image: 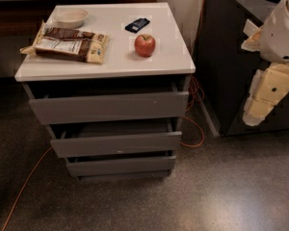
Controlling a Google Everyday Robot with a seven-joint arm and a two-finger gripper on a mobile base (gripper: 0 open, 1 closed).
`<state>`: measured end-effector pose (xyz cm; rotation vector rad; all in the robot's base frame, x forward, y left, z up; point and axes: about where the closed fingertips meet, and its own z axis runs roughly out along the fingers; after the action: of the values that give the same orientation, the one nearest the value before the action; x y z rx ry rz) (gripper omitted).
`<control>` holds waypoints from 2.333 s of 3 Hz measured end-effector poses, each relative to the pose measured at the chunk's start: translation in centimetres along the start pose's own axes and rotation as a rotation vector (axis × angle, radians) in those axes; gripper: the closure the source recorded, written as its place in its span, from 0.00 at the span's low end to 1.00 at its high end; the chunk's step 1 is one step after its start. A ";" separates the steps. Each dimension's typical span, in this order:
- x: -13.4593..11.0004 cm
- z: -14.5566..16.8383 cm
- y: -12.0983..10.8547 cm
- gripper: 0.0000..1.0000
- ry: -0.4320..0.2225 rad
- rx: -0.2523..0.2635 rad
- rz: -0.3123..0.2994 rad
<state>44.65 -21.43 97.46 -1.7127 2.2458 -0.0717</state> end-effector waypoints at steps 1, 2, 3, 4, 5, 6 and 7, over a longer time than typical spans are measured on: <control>-2.0 3.8 0.2 0.00 -0.050 -0.047 -0.001; -4.8 9.3 1.4 0.00 -0.103 -0.077 -0.022; -7.2 16.6 3.6 0.00 -0.122 -0.111 -0.043; -9.7 25.5 6.6 0.00 -0.140 -0.145 -0.087; -11.1 31.9 8.4 0.00 -0.153 -0.145 -0.087; -11.0 31.8 8.4 0.00 -0.151 -0.147 -0.088; -10.9 33.7 8.7 0.00 -0.116 -0.143 -0.094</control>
Offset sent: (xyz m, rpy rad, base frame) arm 0.0349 0.1299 -0.1933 0.1681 0.0838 0.1303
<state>48.46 -3.59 65.85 -1.8449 2.1313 0.1675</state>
